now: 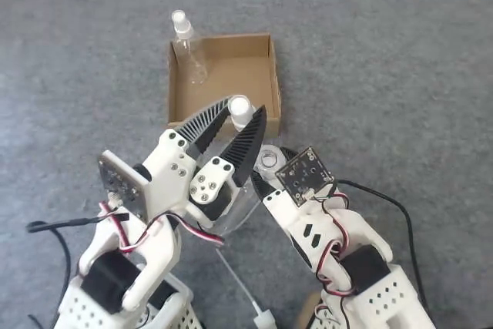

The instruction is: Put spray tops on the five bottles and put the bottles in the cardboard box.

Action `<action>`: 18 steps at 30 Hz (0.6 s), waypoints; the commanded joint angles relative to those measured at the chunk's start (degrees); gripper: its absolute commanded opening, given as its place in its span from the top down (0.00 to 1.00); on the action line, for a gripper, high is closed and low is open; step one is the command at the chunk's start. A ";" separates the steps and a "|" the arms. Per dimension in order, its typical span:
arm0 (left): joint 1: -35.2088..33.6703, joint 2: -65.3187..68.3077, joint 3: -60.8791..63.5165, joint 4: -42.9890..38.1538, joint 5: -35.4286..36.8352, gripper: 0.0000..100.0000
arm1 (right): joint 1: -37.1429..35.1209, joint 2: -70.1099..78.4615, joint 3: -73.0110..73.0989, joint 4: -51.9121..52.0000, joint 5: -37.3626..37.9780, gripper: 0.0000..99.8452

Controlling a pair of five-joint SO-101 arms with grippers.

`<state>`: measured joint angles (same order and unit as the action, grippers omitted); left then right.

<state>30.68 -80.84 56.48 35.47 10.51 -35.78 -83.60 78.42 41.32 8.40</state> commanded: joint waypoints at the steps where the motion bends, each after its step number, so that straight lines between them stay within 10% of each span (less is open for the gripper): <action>1: 0.00 -0.97 -1.19 -2.20 -0.18 0.99 | -0.48 0.48 -0.79 -1.54 0.70 0.97; 18: 0.09 -0.97 -0.22 -4.75 0.00 0.99 | -1.54 0.48 -0.70 -1.54 2.02 0.97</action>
<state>30.68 -81.19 56.48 32.40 10.51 -36.84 -83.60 78.42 41.32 9.45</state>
